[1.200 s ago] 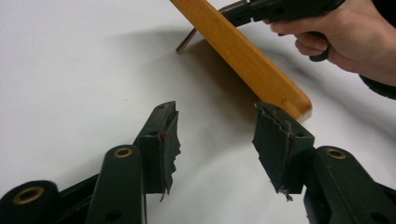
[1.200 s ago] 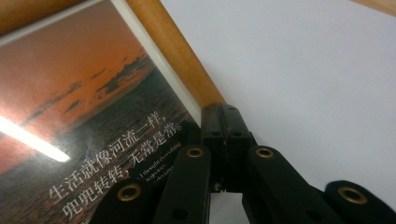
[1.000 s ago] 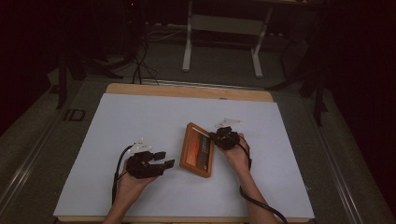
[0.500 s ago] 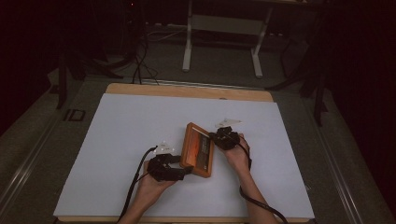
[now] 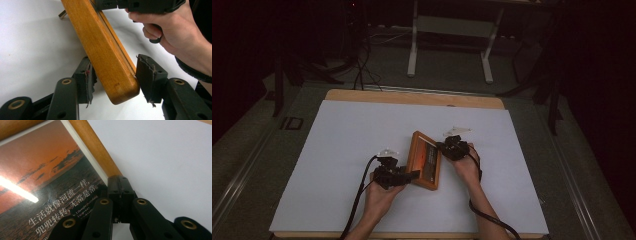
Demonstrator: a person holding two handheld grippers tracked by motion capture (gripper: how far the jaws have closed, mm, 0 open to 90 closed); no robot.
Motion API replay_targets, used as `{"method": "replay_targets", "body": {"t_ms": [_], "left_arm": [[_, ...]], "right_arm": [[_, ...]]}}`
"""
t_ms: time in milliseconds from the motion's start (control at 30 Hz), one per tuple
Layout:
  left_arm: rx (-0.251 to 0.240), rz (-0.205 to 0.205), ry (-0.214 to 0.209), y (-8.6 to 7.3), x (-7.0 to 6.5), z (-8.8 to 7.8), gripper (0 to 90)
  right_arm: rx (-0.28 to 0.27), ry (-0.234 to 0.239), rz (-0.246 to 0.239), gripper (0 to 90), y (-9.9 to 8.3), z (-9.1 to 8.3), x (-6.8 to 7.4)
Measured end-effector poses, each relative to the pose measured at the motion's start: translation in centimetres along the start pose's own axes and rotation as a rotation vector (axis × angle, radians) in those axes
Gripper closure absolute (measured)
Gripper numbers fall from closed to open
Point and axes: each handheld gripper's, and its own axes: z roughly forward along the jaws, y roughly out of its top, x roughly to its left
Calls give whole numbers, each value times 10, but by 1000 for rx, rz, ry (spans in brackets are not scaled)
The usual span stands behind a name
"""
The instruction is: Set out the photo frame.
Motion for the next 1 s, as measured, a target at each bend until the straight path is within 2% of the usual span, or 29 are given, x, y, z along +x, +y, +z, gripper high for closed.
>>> {"method": "replay_targets", "body": {"t_ms": [100, 267, 367, 433, 467, 533, 600, 700, 733, 800, 1000], "left_arm": [[4, 14, 4, 5, -4, 1, 538], [4, 48, 18, 14, -12, 4, 587], [2, 70, 25, 20, -18, 7, 607], [0, 74, 25, 21, -19, 8, 623], [-1, 81, 22, 23, -20, 8, 641], [-5, 84, 5, 27, -22, 9, 668], [0, 105, 7, 29, -24, 8, 677], [4, 117, 7, 30, -26, 8, 685], [6, 147, 13, 32, -29, 5, 685], [-1, 181, 20, 33, -31, 2, 693], [-13, 224, 16, 40, -32, -13, 695]], "right_arm": [[9, -14, -12, 898, -1, -3, 0], [-24, -18, 3, 827, -5, -21, -4], [-30, -16, -22, 774, -7, -33, -3], [-35, -18, -26, 757, -8, -38, -3], [-49, -20, -36, 746, -9, -48, -3], [-58, -22, -41, 738, -11, -57, -4], [-65, -24, -45, 724, -13, -65, -4], [-69, -24, -53, 720, -14, -69, -4], [-71, -25, -56, 717, -15, -73, -4], [-86, -22, -69, 710, -17, -86, -3], [-92, -19, -92, 703, -18, -97, -1]]}}
